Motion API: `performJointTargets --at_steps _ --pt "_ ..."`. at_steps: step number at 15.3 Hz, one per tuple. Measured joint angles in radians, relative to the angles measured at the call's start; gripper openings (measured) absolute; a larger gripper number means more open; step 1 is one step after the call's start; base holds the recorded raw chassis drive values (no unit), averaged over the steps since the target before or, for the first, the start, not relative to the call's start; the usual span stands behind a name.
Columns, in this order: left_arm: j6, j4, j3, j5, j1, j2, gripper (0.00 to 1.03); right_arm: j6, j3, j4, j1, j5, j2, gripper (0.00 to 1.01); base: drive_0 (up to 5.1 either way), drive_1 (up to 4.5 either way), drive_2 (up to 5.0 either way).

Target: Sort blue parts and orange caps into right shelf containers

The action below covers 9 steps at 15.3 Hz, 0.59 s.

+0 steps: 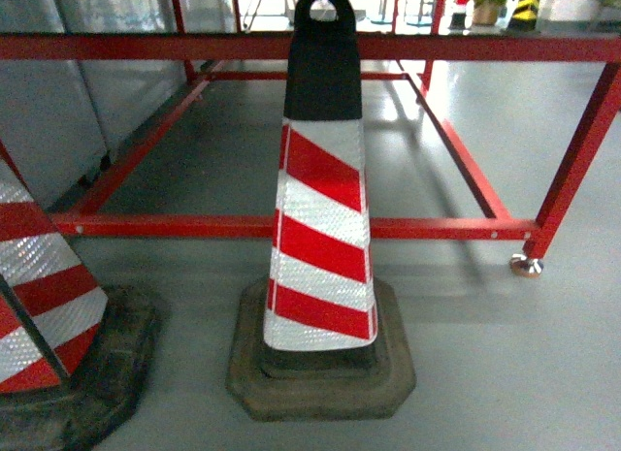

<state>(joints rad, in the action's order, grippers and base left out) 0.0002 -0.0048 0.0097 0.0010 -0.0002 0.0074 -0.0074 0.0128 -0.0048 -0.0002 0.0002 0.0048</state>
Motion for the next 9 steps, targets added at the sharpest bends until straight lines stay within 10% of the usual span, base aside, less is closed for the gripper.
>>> performJointTargets --at_steps 9 --pt "0.0 0.001 0.0 -0.001 0.0 0.0 0.98 0.008 0.0 -0.001 0.0 -0.001 0.0 0.98 0.0 0.0 0.0"
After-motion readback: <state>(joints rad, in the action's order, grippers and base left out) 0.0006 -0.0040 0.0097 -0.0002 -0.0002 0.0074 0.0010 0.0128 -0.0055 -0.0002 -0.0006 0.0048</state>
